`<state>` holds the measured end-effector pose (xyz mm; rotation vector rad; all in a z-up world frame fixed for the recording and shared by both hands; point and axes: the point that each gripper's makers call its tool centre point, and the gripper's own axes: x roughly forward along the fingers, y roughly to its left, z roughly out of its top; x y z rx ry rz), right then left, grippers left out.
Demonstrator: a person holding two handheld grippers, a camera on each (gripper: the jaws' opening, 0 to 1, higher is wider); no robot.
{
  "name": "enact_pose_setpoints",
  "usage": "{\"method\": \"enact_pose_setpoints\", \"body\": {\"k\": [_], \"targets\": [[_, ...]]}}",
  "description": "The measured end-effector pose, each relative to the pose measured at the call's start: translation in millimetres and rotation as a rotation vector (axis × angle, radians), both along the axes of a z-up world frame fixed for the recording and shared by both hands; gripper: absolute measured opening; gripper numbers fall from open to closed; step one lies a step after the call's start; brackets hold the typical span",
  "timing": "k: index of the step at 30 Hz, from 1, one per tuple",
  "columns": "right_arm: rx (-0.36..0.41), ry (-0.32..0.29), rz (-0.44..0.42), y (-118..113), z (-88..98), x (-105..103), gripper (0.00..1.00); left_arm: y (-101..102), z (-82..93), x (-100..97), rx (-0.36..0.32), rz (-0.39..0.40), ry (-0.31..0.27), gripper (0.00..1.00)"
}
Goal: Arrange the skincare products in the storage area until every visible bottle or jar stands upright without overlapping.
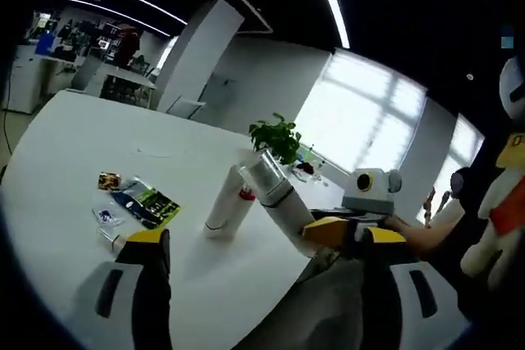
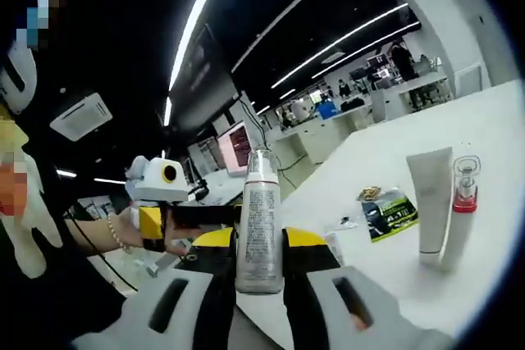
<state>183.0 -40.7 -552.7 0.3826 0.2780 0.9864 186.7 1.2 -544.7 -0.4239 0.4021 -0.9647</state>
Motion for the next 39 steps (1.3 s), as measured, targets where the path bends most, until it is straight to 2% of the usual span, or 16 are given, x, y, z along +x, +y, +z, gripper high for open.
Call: {"method": "enact_pose_setpoints", "body": {"k": [5,6,7,8,10,13,17,22,26,29,30,33,35,37,38,39], "targets": [[0.122,0.016,0.083,14,15.5,-13,0.20,-6,21.7,1.2,-0.104,-0.051,0.005,0.84],[0.121,0.015,0.081,13,15.7,-13,0.20,-7,23.8,0.3,-0.116,-0.061,0.007,0.82],[0.165,0.020,0.122,18,22.2,-19,0.20,-12,33.3,-4.8,-0.166,-0.112,0.007,0.79],[0.176,0.022,0.126,19,23.7,-20,0.20,-14,35.8,-6.8,-0.177,-0.127,0.002,0.77],[0.242,0.026,0.155,22,33.7,-26,0.20,-24,52.1,-21.9,-0.242,-0.217,-0.026,0.73],[0.314,0.037,0.194,24,43.8,-32,0.20,-31,58.4,-21.1,-0.281,-0.210,-0.002,0.63],[0.353,0.053,0.196,23,47.4,-34,0.20,-33,65.9,-18.3,-0.315,-0.213,0.000,0.47],[0.405,0.082,0.191,21,48.4,-35,0.20,-34,74.8,-13.1,-0.336,-0.205,0.007,0.18],[0.421,0.075,0.175,19,52.3,-33,0.21,-40,76.3,-7.3,-0.291,-0.171,0.030,0.17],[0.373,0.071,0.128,15,51.0,-25,0.22,-41,70.4,1.8,-0.205,-0.107,0.089,0.18],[0.340,0.073,0.106,12,49.7,-21,0.22,-41,70.7,4.4,-0.165,-0.092,0.078,0.18],[0.130,-0.063,0.009,5,44.7,-12,0.25,-40,67.5,12.6,-0.065,-0.012,0.069,0.17],[0.027,-0.106,0.004,9,46.0,-17,0.24,-42,66.0,14.4,-0.018,0.008,0.070,0.17],[-0.047,-0.144,-0.047,7,46.3,-14,0.24,-43,63.4,16.1,0.008,0.024,0.099,0.17],[-0.101,-0.172,-0.051,8,45.7,-15,0.25,-43,57.5,17.8,0.046,0.040,0.145,0.17],[-0.197,-0.206,-0.073,7,41.9,-14,0.25,-41,52.1,20.1,0.083,0.051,0.164,0.17]]}}
